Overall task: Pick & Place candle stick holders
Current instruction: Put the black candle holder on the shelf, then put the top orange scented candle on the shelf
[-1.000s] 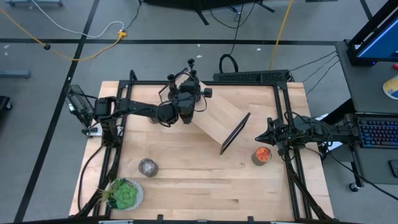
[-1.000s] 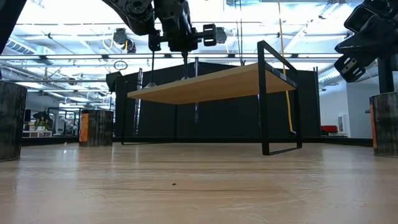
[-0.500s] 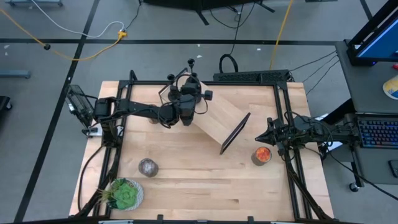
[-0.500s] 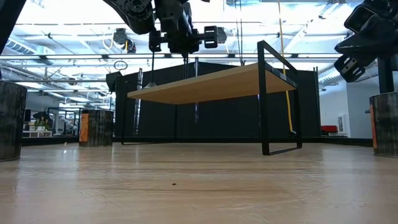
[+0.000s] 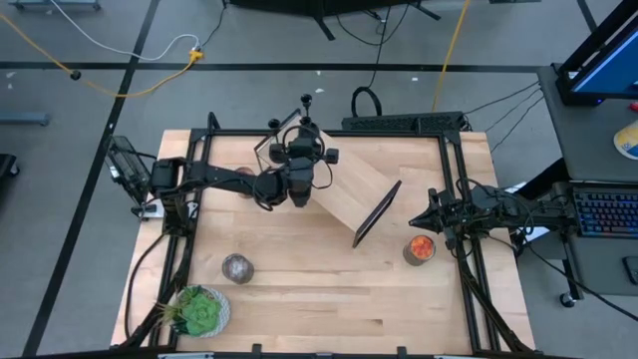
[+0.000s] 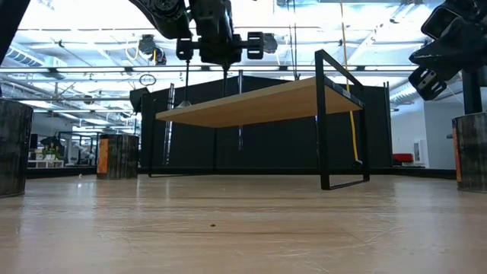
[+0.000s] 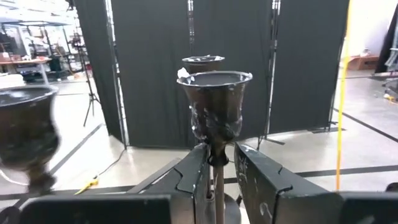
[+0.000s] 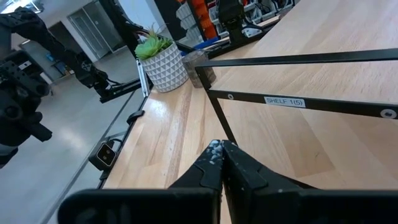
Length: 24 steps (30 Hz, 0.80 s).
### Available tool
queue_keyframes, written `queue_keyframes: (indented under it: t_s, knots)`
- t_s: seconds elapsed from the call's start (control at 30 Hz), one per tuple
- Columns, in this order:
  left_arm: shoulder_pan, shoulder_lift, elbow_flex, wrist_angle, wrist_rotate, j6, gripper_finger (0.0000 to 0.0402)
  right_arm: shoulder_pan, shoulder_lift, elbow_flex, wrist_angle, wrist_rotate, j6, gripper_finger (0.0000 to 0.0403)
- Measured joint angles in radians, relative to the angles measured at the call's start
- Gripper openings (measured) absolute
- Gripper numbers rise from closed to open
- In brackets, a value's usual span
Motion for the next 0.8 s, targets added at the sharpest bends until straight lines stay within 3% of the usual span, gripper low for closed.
queue_keyframes:
  t_s: [0.8]
  knots:
    - [-0.076,0.000,0.000,0.008,-0.053,0.000,0.0086,0.000,0.000,0.000,0.000,-0.002,-0.003,0.0000]
